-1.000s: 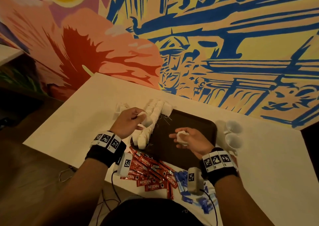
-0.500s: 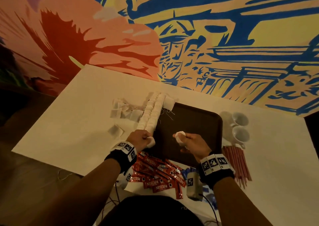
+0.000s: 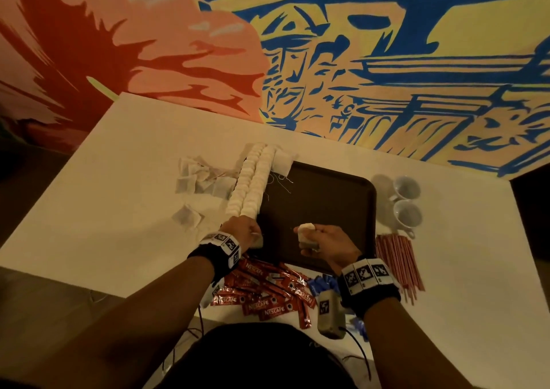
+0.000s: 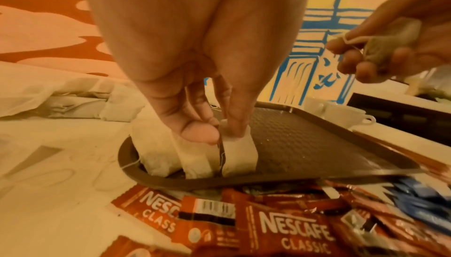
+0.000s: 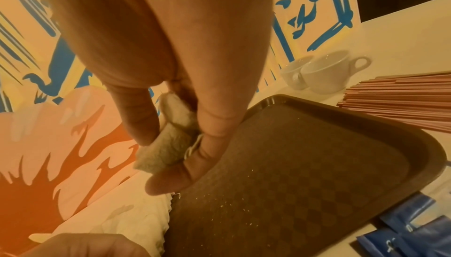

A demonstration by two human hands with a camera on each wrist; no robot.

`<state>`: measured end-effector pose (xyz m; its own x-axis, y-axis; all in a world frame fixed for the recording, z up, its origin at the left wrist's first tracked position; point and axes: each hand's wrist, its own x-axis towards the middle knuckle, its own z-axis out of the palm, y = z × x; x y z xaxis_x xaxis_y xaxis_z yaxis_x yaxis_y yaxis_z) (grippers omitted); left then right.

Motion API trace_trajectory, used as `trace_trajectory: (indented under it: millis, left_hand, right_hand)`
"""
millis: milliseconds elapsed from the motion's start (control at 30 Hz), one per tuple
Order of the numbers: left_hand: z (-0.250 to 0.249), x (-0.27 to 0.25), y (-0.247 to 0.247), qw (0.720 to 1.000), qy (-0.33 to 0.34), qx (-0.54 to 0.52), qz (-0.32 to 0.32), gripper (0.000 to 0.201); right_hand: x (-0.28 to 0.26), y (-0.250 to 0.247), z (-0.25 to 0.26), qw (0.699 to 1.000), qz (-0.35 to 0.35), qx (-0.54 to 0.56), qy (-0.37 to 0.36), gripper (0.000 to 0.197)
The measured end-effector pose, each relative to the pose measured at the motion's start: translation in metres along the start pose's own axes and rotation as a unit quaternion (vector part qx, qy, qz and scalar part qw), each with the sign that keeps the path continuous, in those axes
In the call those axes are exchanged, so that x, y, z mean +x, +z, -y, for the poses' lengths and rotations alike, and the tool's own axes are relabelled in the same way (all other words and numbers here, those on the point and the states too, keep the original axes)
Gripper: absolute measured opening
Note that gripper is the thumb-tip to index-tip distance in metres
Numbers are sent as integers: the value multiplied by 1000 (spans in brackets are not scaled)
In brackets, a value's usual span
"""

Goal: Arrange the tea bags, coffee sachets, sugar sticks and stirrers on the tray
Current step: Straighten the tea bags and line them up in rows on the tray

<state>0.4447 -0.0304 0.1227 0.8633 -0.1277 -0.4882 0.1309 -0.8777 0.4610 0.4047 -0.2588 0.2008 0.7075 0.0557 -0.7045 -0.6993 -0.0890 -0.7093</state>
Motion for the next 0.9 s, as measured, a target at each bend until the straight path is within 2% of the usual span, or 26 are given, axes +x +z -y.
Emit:
trace_trajectory:
  millis: [300, 467, 733, 900]
  left_hand:
    - [-5, 14, 1, 995, 64, 80, 21, 18]
    - [-12, 16, -1, 984, 85, 156, 3, 23]
    - [-15, 18, -7, 976, 104, 191, 32, 26]
    - [-14, 14, -7, 974, 104, 201, 18, 26]
  right_hand:
    - [-1, -2, -1, 1000, 0, -13, -1, 19]
    - [0, -1, -3, 1000, 4, -12, -8, 22]
    - [4, 0, -4, 1000, 7, -23, -11, 20]
    - [6, -2, -6, 998, 9, -60, -10, 18]
